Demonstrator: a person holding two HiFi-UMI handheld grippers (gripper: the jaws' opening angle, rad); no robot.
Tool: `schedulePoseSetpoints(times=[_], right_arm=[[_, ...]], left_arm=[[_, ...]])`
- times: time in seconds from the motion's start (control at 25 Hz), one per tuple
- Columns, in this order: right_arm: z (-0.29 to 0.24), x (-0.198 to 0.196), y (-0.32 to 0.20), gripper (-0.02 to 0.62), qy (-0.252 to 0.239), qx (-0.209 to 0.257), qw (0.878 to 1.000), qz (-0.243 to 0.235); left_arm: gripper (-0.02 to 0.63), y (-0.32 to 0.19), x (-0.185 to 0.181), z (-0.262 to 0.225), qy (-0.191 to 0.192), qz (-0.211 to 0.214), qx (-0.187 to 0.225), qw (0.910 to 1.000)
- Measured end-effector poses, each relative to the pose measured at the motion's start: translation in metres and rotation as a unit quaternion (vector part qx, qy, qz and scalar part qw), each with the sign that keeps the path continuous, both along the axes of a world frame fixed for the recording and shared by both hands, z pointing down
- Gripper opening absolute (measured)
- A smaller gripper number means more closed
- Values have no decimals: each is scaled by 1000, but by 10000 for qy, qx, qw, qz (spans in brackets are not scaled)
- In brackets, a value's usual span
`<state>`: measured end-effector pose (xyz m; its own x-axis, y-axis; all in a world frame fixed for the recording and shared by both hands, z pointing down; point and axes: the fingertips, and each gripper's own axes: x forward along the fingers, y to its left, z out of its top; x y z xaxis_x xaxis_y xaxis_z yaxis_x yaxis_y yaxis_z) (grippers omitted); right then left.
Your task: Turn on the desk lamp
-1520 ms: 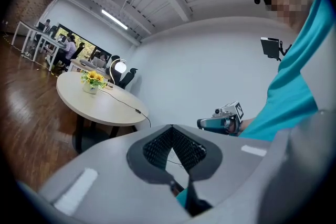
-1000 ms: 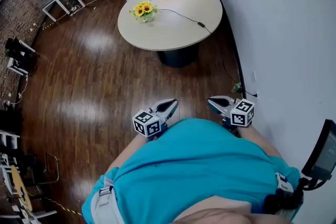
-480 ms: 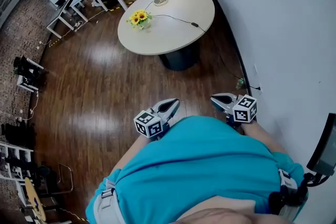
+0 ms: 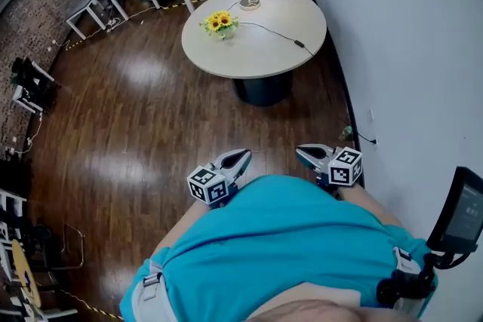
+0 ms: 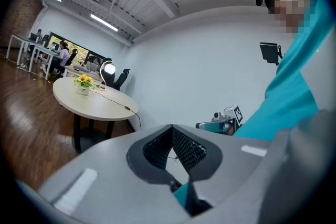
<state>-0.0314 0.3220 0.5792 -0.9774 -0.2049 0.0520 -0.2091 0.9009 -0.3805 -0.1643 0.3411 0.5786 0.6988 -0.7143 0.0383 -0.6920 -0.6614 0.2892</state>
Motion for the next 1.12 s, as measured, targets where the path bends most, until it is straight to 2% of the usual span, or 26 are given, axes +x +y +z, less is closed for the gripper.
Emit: schedulePoseSetpoints(times=[0.2,0.36,0.52,0.72,1.12], right_arm=[[13,-42,4,1,188,296,9990,-271],[37,-48,4,2,291,132,9990,-316],[39,-51,7,0,387,110,9983,-415],[52,-67,-14,0,409,93,9982,-437],[27,-41,-18,0,392,87,9986,-356]], left_arm=[[25,0,-32,21,102,-136,2,9999],[25,6,-41,35,177,-263,20,9995],[25,10,-48,37,213,-384,38,9990],[25,-9,-66,51,195,-412,29,9990],[25,-15,-43,24,147,-331,18,9993]])
